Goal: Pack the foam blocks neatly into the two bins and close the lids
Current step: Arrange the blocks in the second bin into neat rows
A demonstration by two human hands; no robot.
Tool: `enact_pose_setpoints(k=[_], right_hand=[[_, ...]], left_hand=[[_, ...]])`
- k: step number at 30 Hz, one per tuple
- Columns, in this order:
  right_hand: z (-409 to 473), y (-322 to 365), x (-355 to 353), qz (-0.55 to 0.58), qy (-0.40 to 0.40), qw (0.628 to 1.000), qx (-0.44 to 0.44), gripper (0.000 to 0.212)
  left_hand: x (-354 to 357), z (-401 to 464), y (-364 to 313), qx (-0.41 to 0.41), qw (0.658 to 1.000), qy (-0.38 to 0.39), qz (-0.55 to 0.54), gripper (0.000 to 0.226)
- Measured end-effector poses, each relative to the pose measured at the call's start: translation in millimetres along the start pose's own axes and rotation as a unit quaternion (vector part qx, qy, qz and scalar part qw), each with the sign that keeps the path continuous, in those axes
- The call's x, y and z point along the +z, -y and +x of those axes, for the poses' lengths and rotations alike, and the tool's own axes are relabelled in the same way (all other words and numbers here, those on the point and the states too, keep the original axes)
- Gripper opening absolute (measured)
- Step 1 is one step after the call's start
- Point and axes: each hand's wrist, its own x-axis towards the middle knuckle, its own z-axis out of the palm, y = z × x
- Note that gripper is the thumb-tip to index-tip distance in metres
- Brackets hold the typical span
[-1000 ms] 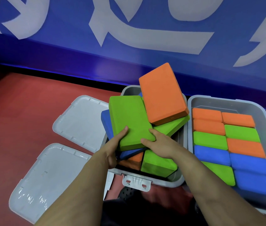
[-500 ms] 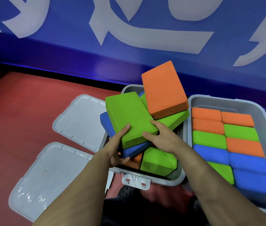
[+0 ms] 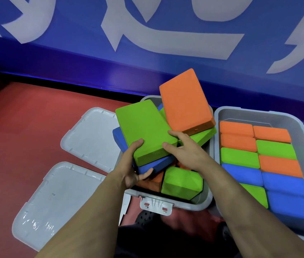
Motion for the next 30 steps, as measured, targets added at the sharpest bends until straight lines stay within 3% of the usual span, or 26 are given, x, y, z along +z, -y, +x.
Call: enact_pose_setpoints(k=[8, 13, 19, 25, 30], right_hand=[[2, -1, -1, 0.012, -0.001, 1.000, -0.005, 0.057], [7, -8, -4, 0.065, -0.038, 0.997, 0.010, 0.051], [10, -22, 4, 0.083, 0.000, 0.996, 0.031, 0.065], [7, -14, 16, 0.250, 0.010, 0.956, 0.150, 0.084], [7, -10, 29, 0.294, 0.058, 0.941, 0.159, 0.083]], left_hand=[[-1, 1, -3, -0.026, 1.000, 0.004, 0.004, 0.057], [-5, 7, -4, -0.020, 1.000, -0.007, -0.008, 0.076], [-9, 7, -8, -0.001, 1.000, -0.021, 0.016, 0.092], [-17, -1, -15, 0.019, 0.999, -0.013, 0.030, 0.085], [-23, -3, -17, 0.017, 1.000, -0.016, 0.011, 0.091]])
